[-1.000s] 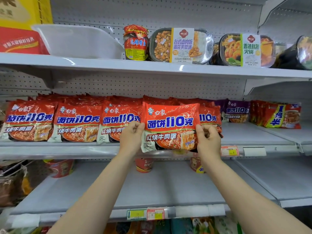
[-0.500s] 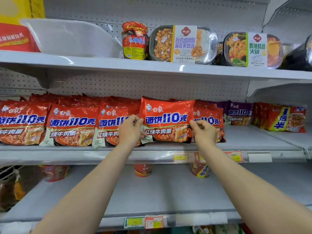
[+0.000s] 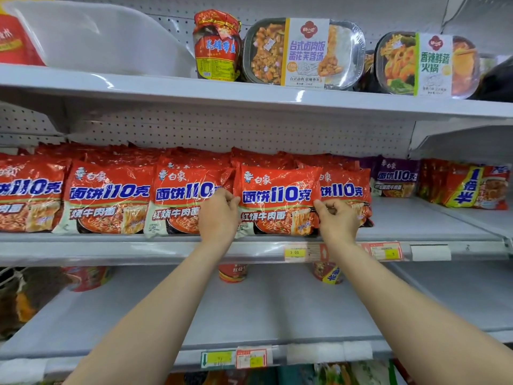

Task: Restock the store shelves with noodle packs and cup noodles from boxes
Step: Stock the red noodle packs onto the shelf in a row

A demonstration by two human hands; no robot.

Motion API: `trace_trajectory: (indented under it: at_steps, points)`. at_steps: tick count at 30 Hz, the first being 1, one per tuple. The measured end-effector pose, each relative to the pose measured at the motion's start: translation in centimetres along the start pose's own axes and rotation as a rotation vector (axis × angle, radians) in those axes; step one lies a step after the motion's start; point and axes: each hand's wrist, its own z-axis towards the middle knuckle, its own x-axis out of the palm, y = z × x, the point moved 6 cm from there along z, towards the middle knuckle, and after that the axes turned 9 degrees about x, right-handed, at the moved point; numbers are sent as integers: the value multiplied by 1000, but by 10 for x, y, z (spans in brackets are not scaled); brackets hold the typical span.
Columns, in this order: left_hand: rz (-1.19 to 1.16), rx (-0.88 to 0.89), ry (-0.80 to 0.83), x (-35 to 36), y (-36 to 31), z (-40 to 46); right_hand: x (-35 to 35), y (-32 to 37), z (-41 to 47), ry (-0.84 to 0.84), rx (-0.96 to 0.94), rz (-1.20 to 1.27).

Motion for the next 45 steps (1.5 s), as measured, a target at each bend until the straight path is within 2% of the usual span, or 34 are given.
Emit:
trace_trajectory:
  at_steps: [7,12,20,29,32,35,39,45]
  points:
    - [140,43,-35,6,-14,-11,7,2,-2,18,-61,-183]
    - [146,23,-42,6,-14,-16,6,1,-2,35,-67,-185]
    - [151,118,-82,8,-26,-39,7,2,-7,77,-82,-276]
    - [151,118,-81,8,-29,-48,5,-5,-15,175,9,-128]
    - [170,186,-119,7,-43,-53,-7,-7,-18,190,55,-35]
    - [-24,185,-77,13,-67,-63,-26,-8,-19,217,73,37]
    - [-359,31,1,37,-99,-88,-67,-17,-20,228,118,139]
    - [-570,-111,90,99,-165,-161,-162,-60,-9,258,118,67]
